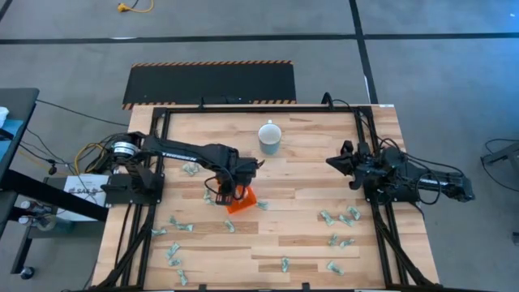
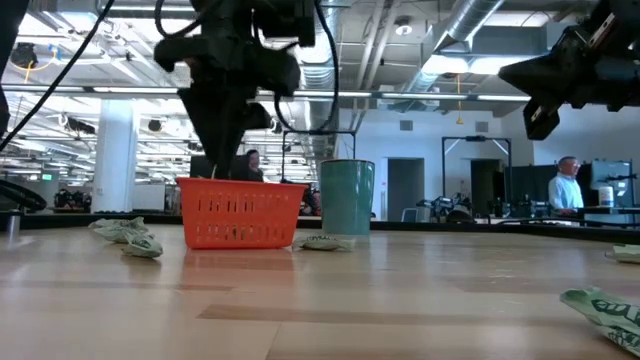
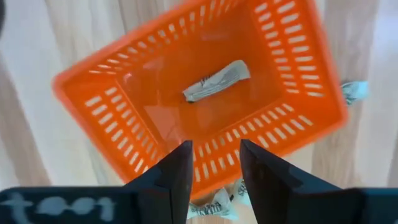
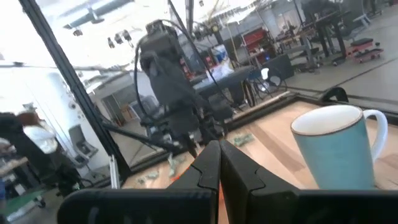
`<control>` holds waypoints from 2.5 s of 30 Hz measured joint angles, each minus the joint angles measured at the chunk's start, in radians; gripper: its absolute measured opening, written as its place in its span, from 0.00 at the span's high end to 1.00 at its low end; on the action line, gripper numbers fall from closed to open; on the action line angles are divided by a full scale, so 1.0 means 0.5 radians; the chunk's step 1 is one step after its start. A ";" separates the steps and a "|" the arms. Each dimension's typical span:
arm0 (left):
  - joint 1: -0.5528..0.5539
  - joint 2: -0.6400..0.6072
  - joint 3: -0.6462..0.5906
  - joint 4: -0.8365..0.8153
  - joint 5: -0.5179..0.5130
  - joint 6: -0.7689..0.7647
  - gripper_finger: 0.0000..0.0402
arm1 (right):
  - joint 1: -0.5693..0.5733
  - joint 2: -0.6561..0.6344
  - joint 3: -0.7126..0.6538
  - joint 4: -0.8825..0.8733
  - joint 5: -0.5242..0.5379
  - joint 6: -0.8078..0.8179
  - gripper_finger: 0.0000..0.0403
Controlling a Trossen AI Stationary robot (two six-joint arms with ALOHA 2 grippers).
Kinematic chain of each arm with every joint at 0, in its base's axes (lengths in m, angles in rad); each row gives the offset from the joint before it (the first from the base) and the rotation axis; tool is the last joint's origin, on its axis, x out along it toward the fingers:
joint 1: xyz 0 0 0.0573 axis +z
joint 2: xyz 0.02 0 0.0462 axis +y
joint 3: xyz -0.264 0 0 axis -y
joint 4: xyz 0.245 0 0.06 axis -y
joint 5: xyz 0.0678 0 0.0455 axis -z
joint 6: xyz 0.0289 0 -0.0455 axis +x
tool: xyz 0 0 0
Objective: Pick and place items into bin
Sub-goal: Put the green stevia packet into the orange bin
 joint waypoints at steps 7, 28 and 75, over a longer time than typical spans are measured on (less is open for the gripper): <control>0.000 -0.327 -0.028 0.059 -0.083 -0.034 0.76 | 0.000 0.000 0.090 0.100 -0.038 -0.080 1.00; 0.076 -1.800 -1.474 1.882 -0.129 0.005 0.79 | 0.188 0.900 0.564 -0.242 -0.024 0.031 1.00; 0.079 -1.895 -1.650 1.843 -0.262 0.052 0.79 | 1.553 2.874 1.693 -1.978 0.289 1.875 0.83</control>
